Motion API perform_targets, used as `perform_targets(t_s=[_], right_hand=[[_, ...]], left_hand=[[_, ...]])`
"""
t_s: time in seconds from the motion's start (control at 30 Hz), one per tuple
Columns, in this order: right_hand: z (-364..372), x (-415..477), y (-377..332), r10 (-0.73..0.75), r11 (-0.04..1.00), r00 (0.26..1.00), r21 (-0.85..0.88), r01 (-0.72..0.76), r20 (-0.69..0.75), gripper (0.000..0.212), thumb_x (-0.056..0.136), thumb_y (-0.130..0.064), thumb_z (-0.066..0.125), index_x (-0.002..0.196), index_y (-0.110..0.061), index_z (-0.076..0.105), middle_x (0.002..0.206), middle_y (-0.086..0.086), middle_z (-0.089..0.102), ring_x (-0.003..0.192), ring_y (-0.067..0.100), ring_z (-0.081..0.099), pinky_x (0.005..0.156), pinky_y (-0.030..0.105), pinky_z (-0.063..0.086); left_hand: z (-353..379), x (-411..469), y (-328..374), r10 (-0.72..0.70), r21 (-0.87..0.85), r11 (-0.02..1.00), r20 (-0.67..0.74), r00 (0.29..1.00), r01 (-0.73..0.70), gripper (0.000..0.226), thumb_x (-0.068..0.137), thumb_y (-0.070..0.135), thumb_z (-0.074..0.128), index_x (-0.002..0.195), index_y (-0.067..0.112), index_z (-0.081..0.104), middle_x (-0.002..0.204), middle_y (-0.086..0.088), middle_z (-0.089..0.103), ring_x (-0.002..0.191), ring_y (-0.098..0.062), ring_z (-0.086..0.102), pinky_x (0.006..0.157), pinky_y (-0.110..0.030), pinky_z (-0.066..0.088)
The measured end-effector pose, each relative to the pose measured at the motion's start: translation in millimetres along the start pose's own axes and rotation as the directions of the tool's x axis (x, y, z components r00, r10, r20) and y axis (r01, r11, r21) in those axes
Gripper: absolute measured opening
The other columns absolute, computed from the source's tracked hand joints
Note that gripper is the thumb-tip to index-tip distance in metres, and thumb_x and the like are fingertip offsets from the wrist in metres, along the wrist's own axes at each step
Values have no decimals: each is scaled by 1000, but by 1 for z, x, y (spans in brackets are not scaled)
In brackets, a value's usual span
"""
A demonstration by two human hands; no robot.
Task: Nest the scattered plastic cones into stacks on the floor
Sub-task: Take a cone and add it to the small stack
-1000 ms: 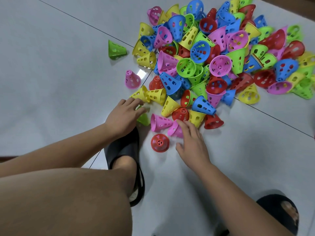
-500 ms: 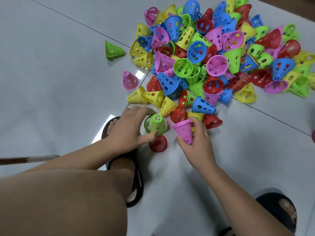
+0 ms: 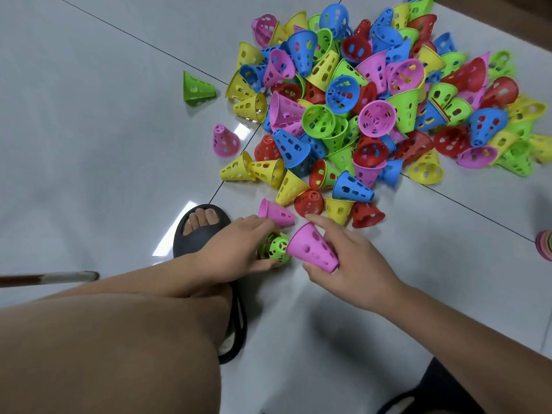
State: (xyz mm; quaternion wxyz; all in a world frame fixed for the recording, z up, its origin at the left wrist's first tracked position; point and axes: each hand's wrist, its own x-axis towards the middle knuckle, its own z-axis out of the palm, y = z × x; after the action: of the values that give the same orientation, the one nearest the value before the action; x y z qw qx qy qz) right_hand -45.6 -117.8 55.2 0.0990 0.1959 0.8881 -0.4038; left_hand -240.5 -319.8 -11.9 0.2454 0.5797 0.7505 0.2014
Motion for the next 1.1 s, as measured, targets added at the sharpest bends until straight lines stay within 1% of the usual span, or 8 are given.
perform_targets(t_s=[0.23, 0.43, 0.53, 0.67, 0.77, 0.83, 0.93, 1.1], right_hand=[[25, 9, -6, -22, 984, 995, -173, 38, 94, 78, 88, -57, 63, 158, -44, 30, 121, -15, 57, 102, 15, 63, 82, 35, 59], [34, 17, -10, -32, 989, 999, -141, 34, 19, 56, 95, -45, 65, 149, -37, 51, 94, -25, 40, 87, 6, 49, 77, 28, 49], [30, 20, 0, -39, 986, 999, -164, 33, -34, 49, 96, -42, 65, 143, -33, 56, 102, -22, 42, 90, 3, 50, 80, 32, 54], [16, 34, 27, -6, 966, 972, -251, -55, -236, 45, 95, -31, 68, 139, -22, 62, 127, -4, 51, 120, 18, 54, 93, 42, 56], [6, 44, 44, 24, 949, 942, -288, -126, -334, 49, 90, -21, 72, 138, -19, 61, 133, 2, 51, 122, 27, 54, 92, 43, 54], [3, 50, 51, 39, 942, 944, -304, -145, -329, 49, 90, -19, 72, 138, -18, 60, 136, 3, 52, 122, 29, 54, 94, 42, 52], [5, 53, 55, 63, 935, 954, -317, -159, -292, 42, 96, -21, 69, 137, -18, 61, 131, 2, 56, 120, 28, 55, 94, 41, 50], [14, 47, 55, 58, 941, 960, -306, -144, -272, 19, 101, -24, 66, 120, -26, 65, 110, -3, 59, 106, 26, 57, 77, 45, 55]], left_hand=[[3, 1, -10, 24, 12, 1000, 20, 1000, -24, 60, 90, 50, 77, 138, 19, 61, 126, -2, 62, 107, -25, 60, 87, -41, 54], [-15, 2, -20, -7, 86, 996, -33, 999, 9, 44, 91, 30, 79, 131, 22, 64, 118, 2, 60, 102, -21, 56, 81, -41, 53], [-20, 9, -23, -19, 158, 987, -52, 998, 27, 42, 88, 26, 76, 128, 21, 64, 119, 1, 57, 104, -24, 54, 78, -40, 51], [-25, 23, -25, 36, 234, 972, -66, 997, -19, 45, 95, 41, 57, 135, 22, 60, 134, -1, 56, 116, -25, 52, 89, -41, 49], [-25, 31, -29, 23, 295, 955, -20, 1000, -16, 57, 97, 56, 49, 144, 25, 56, 146, 1, 54, 132, -25, 49, 97, -40, 46], [-24, 34, -32, 11, 316, 949, -2, 1000, -10, 57, 95, 52, 54, 145, 25, 55, 147, 0, 55, 134, -25, 48, 99, -41, 46], [-21, 35, -38, -11, 326, 945, 5, 1000, 8, 55, 94, 45, 71, 144, 25, 57, 143, 0, 57, 132, -26, 50, 98, -42, 47], [-17, 28, -47, -105, 320, 943, 16, 994, 94, 61, 86, 44, 79, 139, 24, 57, 132, 0, 55, 114, -26, 55, 91, -42, 51]])
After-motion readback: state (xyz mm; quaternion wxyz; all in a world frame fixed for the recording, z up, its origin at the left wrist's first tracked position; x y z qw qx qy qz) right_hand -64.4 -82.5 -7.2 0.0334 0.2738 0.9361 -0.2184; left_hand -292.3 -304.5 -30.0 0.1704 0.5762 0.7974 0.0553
